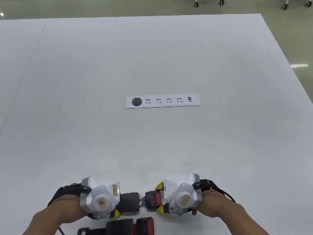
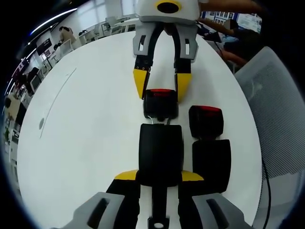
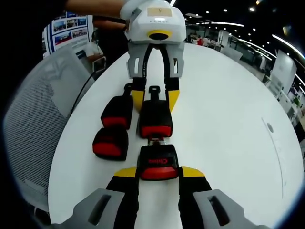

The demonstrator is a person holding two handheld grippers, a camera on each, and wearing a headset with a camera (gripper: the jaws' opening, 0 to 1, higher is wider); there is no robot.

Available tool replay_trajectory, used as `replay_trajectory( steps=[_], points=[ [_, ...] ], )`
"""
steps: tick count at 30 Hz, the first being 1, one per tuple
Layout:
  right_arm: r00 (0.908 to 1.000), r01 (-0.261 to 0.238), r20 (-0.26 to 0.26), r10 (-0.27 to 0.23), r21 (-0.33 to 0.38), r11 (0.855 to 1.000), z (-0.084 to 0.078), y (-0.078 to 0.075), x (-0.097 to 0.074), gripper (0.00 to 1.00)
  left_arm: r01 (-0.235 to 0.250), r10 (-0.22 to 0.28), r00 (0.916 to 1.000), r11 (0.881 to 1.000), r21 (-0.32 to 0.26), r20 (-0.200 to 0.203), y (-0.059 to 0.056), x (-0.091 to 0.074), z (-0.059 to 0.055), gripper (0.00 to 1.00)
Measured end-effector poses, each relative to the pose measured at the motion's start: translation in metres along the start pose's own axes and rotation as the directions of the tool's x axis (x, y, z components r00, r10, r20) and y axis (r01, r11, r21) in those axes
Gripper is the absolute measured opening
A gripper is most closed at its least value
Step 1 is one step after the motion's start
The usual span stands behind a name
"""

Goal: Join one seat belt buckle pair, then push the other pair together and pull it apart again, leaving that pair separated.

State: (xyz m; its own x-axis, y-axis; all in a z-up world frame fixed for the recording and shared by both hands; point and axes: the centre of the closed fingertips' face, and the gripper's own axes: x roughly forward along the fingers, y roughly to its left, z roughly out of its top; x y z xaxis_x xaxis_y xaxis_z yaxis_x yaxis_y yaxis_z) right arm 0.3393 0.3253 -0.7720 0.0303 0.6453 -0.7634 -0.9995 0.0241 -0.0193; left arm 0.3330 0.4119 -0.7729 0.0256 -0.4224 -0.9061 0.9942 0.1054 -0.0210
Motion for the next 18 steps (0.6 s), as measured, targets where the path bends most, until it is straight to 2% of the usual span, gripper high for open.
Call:
replay_trajectory(
  steps=[3, 9, 18],
  points=[
    [1.0, 0.001, 0.003, -0.001, 0.008, 1.0, 0.0039, 0.0013, 0.0068, 0.26, 0.0, 0.0, 1.0, 1.0, -0.003, 0.002, -0.0006, -0.0008, 0.0003, 0.3],
    [0.9999, 0.011, 0.0, -0.011, 0.038, 0.999, 0.0066, 0.0005, 0.0068, 0.26, 0.001, -0.001, 1.0, 1.0, 0.001, 0.001, -0.001, -0.0021, 0.0026, 0.3],
    [0.9997, 0.024, -0.004, -0.024, 0.057, 0.998, 0.0081, -0.0009, 0.009, 0.26, -0.002, 0.003, 0.9996, 1.0, 0.005, -0.029, -0.0008, -0.0001, 0.0016, 0.29]
  ],
)
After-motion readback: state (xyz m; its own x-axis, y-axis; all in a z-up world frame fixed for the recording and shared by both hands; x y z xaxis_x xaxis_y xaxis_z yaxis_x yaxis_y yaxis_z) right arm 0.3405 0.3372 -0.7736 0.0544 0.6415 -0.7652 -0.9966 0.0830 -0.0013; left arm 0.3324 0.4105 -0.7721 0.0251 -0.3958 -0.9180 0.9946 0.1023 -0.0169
